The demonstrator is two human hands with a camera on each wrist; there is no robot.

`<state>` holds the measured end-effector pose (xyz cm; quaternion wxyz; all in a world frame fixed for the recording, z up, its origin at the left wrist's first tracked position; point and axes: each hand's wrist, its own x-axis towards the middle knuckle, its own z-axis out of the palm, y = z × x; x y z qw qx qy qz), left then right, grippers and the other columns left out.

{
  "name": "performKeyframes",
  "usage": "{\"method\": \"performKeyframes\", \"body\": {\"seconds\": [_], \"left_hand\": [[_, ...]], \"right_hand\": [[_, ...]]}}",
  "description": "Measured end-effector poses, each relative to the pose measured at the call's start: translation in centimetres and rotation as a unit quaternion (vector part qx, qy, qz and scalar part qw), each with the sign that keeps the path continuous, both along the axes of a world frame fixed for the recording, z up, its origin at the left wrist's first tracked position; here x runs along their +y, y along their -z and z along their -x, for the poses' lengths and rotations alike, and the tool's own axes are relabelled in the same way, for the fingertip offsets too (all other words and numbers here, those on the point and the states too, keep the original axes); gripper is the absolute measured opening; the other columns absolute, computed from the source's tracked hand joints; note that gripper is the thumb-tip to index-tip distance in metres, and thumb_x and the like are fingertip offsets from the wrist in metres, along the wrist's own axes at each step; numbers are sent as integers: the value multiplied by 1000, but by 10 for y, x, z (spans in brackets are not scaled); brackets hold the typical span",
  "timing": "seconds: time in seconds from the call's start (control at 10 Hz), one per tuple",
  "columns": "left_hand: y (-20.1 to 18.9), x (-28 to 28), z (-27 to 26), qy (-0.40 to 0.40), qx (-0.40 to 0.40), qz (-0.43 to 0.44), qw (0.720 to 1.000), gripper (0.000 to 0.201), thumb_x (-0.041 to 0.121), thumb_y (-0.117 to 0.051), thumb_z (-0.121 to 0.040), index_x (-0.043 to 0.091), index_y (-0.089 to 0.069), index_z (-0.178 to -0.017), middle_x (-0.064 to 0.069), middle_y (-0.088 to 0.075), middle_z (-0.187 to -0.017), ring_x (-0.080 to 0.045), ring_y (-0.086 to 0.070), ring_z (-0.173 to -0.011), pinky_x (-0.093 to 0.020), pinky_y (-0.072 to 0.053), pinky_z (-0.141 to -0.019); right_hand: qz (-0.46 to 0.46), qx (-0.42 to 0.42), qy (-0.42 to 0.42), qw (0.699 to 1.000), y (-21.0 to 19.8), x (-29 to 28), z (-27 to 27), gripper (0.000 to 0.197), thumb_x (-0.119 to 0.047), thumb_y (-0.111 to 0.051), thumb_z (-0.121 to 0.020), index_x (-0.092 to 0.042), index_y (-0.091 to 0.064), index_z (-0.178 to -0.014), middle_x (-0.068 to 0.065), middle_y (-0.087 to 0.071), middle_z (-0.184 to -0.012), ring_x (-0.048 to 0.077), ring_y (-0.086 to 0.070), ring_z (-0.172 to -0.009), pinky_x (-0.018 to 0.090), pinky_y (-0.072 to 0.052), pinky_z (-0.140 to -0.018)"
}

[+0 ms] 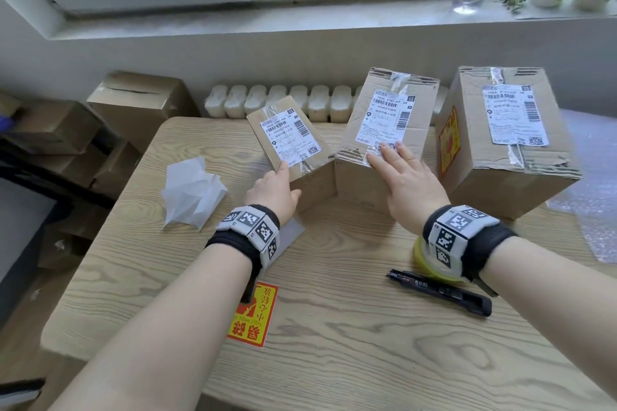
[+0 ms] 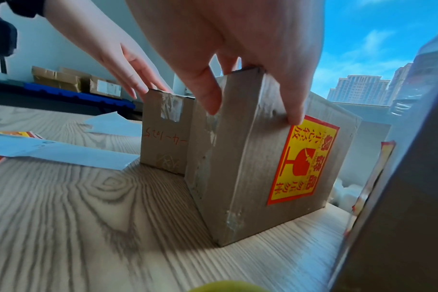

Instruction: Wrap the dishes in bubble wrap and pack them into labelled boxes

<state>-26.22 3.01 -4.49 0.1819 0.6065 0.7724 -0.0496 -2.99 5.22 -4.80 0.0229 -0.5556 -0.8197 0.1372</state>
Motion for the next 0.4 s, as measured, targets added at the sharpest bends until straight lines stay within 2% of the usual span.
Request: {"method": "performKeyframes", "body": {"seconds": [0.2, 0.3, 0.4], "left_hand": [[1, -29, -15, 2, -29, 3, 1000, 65, 32, -45, -98, 11, -14, -150, -13, -40, -143, -31, -41, -129, -46, -40, -102], [-4, -40, -19, 11, -38, -11, 999, 47, 28, -45, -98, 6, -36, -138, -13, -47, -136, -30, -46, -124, -44, -41, -100], [-8, -49, -22, 13, -34, -28, 999, 39, 27, -43, -99, 5, -44, -131, -11, -48, -136, -28, -46, -126, -43, -40, -101]], "right_hand": [[-5, 2, 5, 1000, -3, -26, -1, 76, -13, -45, -91, -21, 2, -151, 3, 10, -159, 20, 12, -146, 34, 1, -118], [2, 8, -13, 1000, -5, -42, -3, 76, -18, -48, -92, -19, 1, -151, 5, 12, -158, 20, 12, -145, 30, 2, -117], [9, 19, -22, 1000, -10, -54, -10, 76, -20, -50, -92, -21, -2, -151, 2, 12, -158, 17, 10, -146, 28, -3, -116]]}}
